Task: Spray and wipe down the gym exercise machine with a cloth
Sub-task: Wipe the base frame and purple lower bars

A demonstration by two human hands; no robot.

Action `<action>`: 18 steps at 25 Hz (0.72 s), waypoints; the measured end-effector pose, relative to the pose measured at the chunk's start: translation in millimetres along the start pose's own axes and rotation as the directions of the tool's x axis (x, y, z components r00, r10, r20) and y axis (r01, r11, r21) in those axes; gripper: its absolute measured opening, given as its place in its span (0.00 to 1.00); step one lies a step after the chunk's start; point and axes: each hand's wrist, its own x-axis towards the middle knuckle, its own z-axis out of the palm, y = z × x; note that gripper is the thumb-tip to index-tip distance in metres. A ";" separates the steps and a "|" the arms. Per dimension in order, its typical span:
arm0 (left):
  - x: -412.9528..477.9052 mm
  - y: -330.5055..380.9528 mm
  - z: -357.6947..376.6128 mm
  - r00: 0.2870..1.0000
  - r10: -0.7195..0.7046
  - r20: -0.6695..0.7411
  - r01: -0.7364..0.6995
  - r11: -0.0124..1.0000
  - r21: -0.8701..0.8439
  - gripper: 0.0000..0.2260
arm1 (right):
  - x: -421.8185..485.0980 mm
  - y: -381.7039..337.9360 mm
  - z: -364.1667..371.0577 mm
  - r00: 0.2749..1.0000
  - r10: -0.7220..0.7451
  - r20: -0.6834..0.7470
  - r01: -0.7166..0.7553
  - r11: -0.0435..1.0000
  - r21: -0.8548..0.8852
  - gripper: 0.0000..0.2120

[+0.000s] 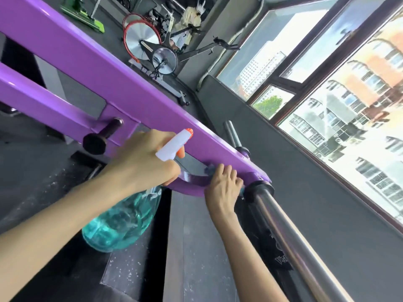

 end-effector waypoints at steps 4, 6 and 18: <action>-2.2 17.2 20.8 0.999 0.014 0.048 -0.012 0.999 -0.032 0.12 | 23.2 16.9 -36.2 0.967 0.217 -0.136 -0.246 0.935 -0.257 0.16; -6.7 21.1 29.4 0.996 0.024 0.083 -0.021 0.999 -0.038 0.14 | 33.7 33.0 -38.7 0.928 0.367 0.064 -0.339 0.902 -0.267 0.20; -8.8 3.3 46.4 0.996 0.008 0.090 -0.012 0.999 0.051 0.19 | 78.7 40.1 -35.7 0.813 0.394 0.429 -0.370 0.918 -0.142 0.18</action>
